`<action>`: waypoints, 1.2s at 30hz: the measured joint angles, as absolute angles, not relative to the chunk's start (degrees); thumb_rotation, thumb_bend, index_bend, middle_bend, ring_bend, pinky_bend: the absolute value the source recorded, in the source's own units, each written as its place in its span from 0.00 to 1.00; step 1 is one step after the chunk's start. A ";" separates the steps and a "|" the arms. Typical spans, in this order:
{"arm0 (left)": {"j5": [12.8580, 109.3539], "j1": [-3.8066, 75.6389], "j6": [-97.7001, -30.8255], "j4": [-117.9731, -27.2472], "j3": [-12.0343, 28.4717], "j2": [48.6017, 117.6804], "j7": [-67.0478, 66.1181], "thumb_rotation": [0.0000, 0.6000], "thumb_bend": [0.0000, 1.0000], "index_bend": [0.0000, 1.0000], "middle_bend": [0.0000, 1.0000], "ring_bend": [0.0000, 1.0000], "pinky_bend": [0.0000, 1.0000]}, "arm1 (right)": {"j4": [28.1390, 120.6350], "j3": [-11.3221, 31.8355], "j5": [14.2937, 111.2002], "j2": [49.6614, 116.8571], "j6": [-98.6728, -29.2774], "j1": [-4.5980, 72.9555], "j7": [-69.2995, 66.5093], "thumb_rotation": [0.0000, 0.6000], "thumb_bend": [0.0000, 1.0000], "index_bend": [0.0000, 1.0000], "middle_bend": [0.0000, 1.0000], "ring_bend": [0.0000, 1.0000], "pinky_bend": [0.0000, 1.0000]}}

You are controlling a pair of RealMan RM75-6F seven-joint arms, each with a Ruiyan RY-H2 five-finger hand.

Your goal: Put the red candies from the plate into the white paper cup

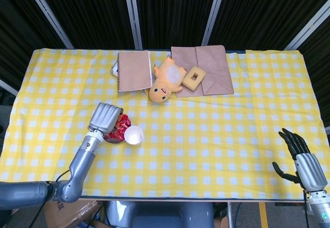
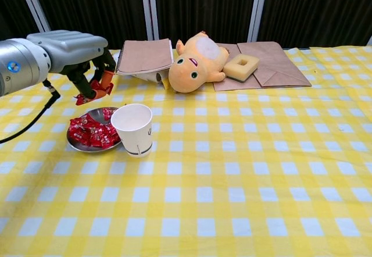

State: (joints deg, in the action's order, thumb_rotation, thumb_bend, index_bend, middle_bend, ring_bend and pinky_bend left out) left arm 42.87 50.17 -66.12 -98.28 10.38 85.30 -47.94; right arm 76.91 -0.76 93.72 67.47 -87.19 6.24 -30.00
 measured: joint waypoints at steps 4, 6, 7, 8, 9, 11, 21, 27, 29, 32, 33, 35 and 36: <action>43.37 51.24 -67.10 -100.54 10.80 86.17 -49.16 1.00 0.41 0.61 0.66 0.89 0.92 | 76.92 -0.74 93.73 67.44 -87.28 6.22 -30.03 1.00 0.42 0.00 0.00 0.00 0.00; 43.50 51.60 -67.41 -101.09 10.84 86.64 -49.58 1.00 0.41 0.61 0.66 0.89 0.92 | 76.91 -0.73 93.72 67.44 -87.32 6.21 -30.08 1.00 0.42 0.00 0.00 0.00 0.00; 43.55 51.84 -67.59 -101.38 10.82 87.01 -49.93 1.00 0.41 0.61 0.66 0.89 0.92 | 76.90 -0.72 93.72 67.44 -87.31 6.21 -30.11 1.00 0.42 0.00 0.00 0.00 0.00; 43.55 52.01 -67.73 -101.55 10.79 87.30 -50.18 1.00 0.41 0.61 0.66 0.89 0.92 | 76.88 -0.72 93.71 67.44 -87.29 6.21 -30.16 1.00 0.42 0.00 0.00 0.00 0.00; 43.49 52.15 -67.84 -101.66 10.78 87.58 -50.38 1.00 0.41 0.61 0.66 0.89 0.92 | 76.88 -0.72 93.71 67.44 -87.29 6.22 -30.17 1.00 0.42 0.00 0.00 0.00 0.00; 43.22 52.46 -68.05 -101.77 10.75 88.24 -50.69 1.00 0.41 0.61 0.66 0.89 0.92 | 76.88 -0.73 93.74 67.42 -87.34 6.20 -30.22 1.00 0.42 0.00 0.00 0.00 0.00; 42.38 53.20 -68.43 -101.19 9.81 90.54 -51.68 1.00 0.40 0.59 0.65 0.89 0.92 | 76.96 -0.75 93.91 67.36 -87.50 6.19 -30.41 1.00 0.42 0.00 0.00 0.00 0.00; 42.15 53.37 -68.49 -100.56 9.27 91.46 -51.77 1.00 0.35 0.55 0.60 0.89 0.93 | 77.03 -0.74 93.88 67.32 -87.54 6.17 -30.47 1.00 0.42 0.00 0.00 0.00 0.00; 41.89 53.38 -68.48 -100.52 9.29 91.49 -51.66 1.00 0.34 0.54 0.58 0.89 0.93 | 77.06 -0.75 93.94 67.31 -87.58 6.17 -30.45 1.00 0.42 0.00 0.00 0.00 0.00; 41.85 53.39 -68.50 -100.47 9.29 91.51 -51.49 1.00 0.32 0.52 0.55 0.89 0.93 | 77.08 -0.79 94.04 67.32 -87.61 6.19 -30.41 1.00 0.42 0.00 0.00 0.00 0.00; 41.86 53.39 -68.51 -100.48 9.29 91.50 -51.42 1.00 0.32 0.51 0.54 0.89 0.93 | 77.08 -0.79 94.06 67.32 -87.65 6.18 -30.41 1.00 0.42 0.00 0.00 0.00 0.00; 41.87 53.40 -68.53 -100.54 9.30 91.47 -51.33 1.00 0.31 0.49 0.52 0.89 0.93 | 77.06 -0.79 94.05 67.32 -87.68 6.16 -30.41 1.00 0.42 0.00 0.00 0.00 0.00; 41.86 53.41 -68.54 -100.60 9.33 91.44 -51.28 1.00 0.31 0.48 0.51 0.89 0.93 | 77.06 -0.77 94.03 67.32 -87.70 6.15 -30.43 1.00 0.42 0.00 0.00 0.00 0.00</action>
State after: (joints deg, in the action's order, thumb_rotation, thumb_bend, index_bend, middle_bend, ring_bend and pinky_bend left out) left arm 41.86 53.41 -68.54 -100.60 9.33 91.44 -51.28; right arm 77.06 -0.77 94.03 67.32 -87.70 6.15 -30.43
